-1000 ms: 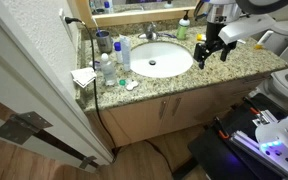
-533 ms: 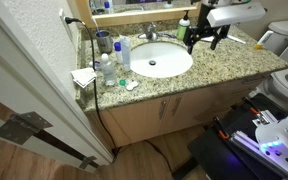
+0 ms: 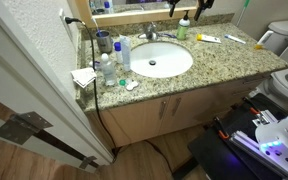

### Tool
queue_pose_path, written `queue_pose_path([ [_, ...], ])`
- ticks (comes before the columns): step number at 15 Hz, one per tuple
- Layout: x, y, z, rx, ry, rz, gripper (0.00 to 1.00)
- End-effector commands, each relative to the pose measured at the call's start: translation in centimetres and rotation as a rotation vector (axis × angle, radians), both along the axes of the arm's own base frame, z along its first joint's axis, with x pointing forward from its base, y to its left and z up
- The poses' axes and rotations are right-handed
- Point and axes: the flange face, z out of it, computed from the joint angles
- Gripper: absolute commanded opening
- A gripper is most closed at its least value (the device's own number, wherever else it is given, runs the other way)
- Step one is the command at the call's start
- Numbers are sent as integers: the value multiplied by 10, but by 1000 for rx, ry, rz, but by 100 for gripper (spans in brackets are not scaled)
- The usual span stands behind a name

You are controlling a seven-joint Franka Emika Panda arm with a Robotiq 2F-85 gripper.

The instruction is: Move the cup from the left to the right side of the counter

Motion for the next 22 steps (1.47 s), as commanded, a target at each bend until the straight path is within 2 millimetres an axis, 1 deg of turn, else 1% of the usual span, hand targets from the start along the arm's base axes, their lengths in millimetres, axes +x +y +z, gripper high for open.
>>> queue_pose_path([
  [1, 17, -1, -16, -47, 26, -33, 100],
  [2, 29, -2, -24, -75, 33, -65, 100],
  [3, 44, 2, -29, -71, 54, -81, 100],
  [5, 71, 16, -25, -16, 70, -78, 100],
  [7, 88, 31, -18, 32, 97, -56, 100],
  [9, 107, 44, -10, 38, 99, -111, 100],
  [10, 86, 32, -18, 26, 71, -81, 100],
  [12, 100, 43, -12, 40, 78, -100, 100],
  [15, 105, 45, -11, 44, 80, -104, 100],
  [16, 112, 41, -23, 34, 124, -97, 100],
  [18, 130, 40, -41, 48, 179, -72, 100],
  [20, 149, 45, -49, 21, 173, -71, 100],
  [22, 167, 55, -55, -2, 172, -59, 100],
])
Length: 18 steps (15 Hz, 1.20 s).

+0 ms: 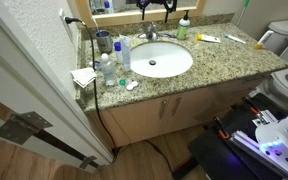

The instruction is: Move the cup from the left to the right side of the counter

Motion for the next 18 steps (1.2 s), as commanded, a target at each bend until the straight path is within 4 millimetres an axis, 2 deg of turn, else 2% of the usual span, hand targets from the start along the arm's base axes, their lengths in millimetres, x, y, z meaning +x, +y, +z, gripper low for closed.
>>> queue_pose_path([
  [1, 38, 22, -10, -62, -10, 36, 100],
  [4, 60, 59, -10, -96, -117, 17, 100],
  [5, 43, 38, -12, -77, -68, 32, 100],
  [8, 52, 63, -14, -86, -105, 27, 100],
  [10, 55, 62, -13, -87, -111, 22, 100],
  [12, 56, 57, -31, -197, -61, 41, 100],
  [14, 73, 62, -45, -185, -110, 38, 100],
  [18, 108, 72, -52, -34, -211, -14, 100],
])
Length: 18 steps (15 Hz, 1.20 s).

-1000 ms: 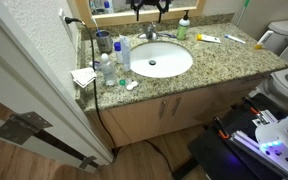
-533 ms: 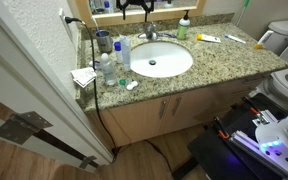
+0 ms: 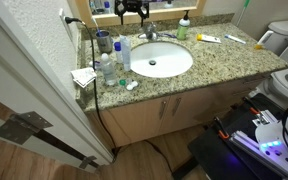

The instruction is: Move the cup from the left to the right side of the counter

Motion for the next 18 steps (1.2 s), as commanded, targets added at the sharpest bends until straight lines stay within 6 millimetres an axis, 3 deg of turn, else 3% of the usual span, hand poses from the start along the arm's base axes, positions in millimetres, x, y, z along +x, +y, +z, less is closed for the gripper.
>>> queue_pose_path([
  [1, 31, 8, -4, 83, -79, -8, 100],
  [8, 39, 13, -15, 80, -93, -18, 100],
  [13, 38, 14, -58, 11, -11, 14, 100],
  [18, 48, 26, -82, 42, -64, 25, 100],
])
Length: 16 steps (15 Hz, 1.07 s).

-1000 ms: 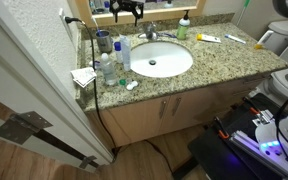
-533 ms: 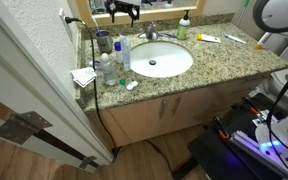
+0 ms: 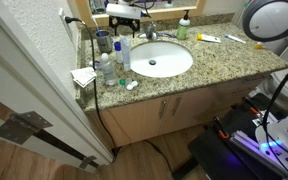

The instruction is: Move the cup from the left to the right side of the counter

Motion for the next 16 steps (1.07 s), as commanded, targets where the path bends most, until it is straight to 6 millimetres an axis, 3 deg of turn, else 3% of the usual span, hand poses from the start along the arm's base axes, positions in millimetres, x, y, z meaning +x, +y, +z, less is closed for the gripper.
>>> queue_pose_path([
  [1, 10, 10, -9, 15, -73, 20, 100],
  [5, 18, 21, -5, 59, -169, 13, 100],
  [10, 15, 23, 1, 69, -156, 12, 100],
  [16, 25, 19, -13, 96, -210, -13, 100],
])
